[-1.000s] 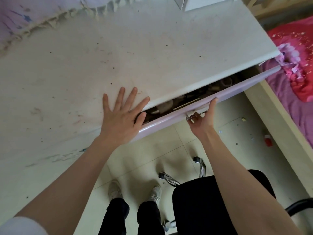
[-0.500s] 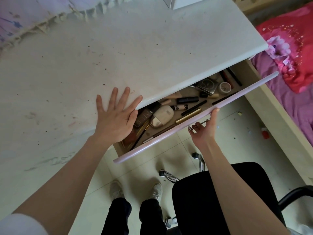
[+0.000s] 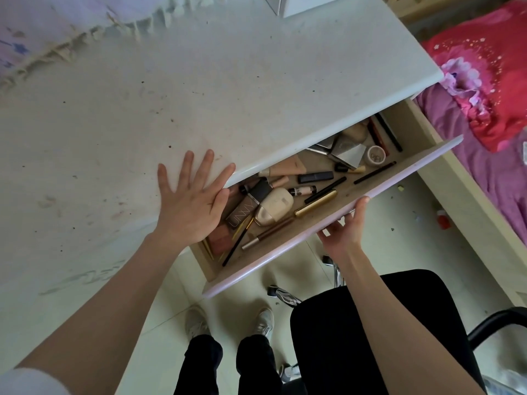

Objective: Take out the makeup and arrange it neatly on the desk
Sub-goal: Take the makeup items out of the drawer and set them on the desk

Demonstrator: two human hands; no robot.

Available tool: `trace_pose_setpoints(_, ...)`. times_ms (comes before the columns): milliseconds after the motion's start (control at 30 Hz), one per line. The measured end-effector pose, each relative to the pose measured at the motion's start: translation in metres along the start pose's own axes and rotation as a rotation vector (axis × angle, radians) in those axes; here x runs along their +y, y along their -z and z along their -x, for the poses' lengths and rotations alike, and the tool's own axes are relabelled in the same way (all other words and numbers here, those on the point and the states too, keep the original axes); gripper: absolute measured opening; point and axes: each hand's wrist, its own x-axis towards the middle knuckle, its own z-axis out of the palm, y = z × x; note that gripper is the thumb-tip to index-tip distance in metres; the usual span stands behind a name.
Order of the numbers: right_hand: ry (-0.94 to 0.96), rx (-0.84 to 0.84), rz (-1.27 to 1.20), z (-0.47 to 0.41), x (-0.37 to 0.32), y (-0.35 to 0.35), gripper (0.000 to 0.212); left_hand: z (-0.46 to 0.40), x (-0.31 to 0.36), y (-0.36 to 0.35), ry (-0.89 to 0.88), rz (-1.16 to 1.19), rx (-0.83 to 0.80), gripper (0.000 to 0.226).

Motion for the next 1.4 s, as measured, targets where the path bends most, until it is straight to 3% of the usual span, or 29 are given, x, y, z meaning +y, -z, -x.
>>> trace_pose_setpoints(100,-0.011,0.0,-0.009,-0.002,0.004,-0.003,0.062,0.0,-0.001,-0.002,-0.003,0.002,0.009,0.05)
trace_pose_setpoints(267,-0.051,0.012,-0.021,-0.003,0.008,0.002,0.078,0.0,-0.001,-0.002,-0.007,0.01,0.018,0.05)
trace_pose_setpoints(600,-0.096,0.023,-0.019,0.009,0.0,0.001,0.066,-0.001,-0.003,-0.003,-0.021,-0.034,0.015,0.049)
trace_pose_setpoints(667,-0.11,0.029,0.022,0.015,-0.004,0.0,0.057,0.0,-0.002,-0.002,-0.021,-0.025,0.005,0.051)
trace_pose_setpoints(767,-0.085,0.034,0.153,0.03,-0.007,-0.006,0.019,0.0,-0.001,0.0,-0.027,-0.005,-0.024,0.052)
trace_pose_setpoints(900,-0.058,0.04,0.262,0.065,-0.014,-0.016,0.011,0.002,-0.004,0.006,-0.085,-0.014,-0.073,0.06)
trace_pose_setpoints(933,-0.028,0.045,0.328,0.072,-0.013,-0.016,0.039,0.004,-0.002,0.009,-0.099,-0.01,-0.055,0.062)
trace_pose_setpoints(967,0.061,0.055,0.468,0.081,-0.011,-0.018,0.013,0.01,0.001,0.01,-0.109,0.009,-0.013,0.063)
trace_pose_setpoints(1000,0.204,0.102,0.651,0.088,-0.01,-0.018,0.032,0.017,0.006,0.011,-0.123,0.048,0.048,0.062)
trace_pose_setpoints(1033,0.409,0.158,0.885,0.091,-0.007,-0.018,0.036,0.024,0.011,0.01,-0.157,0.096,0.114,0.058)
trace_pose_setpoints(1100,0.849,0.166,1.24,0.091,-0.005,-0.022,0.034,0.036,0.022,0.005,-0.293,0.201,0.213,0.052)
trace_pose_setpoints(1133,0.943,0.082,1.36,0.089,-0.006,-0.029,0.032,0.041,0.027,0.001,-0.363,0.248,0.223,0.048)
trace_pose_setpoints(1200,0.961,-0.124,1.578,0.073,-0.003,-0.042,0.035,0.042,0.034,-0.007,-0.404,0.344,0.148,0.04)
trace_pose_setpoints(1267,0.879,-0.291,1.804,0.055,0.0,-0.057,0.041,0.034,0.039,-0.011,-0.297,0.394,-0.001,0.037)
trace_pose_setpoints(1400,0.728,-0.442,2.158,0.019,0.009,-0.078,0.055,0.01,0.047,-0.033,-0.105,0.343,-0.198,0.047)
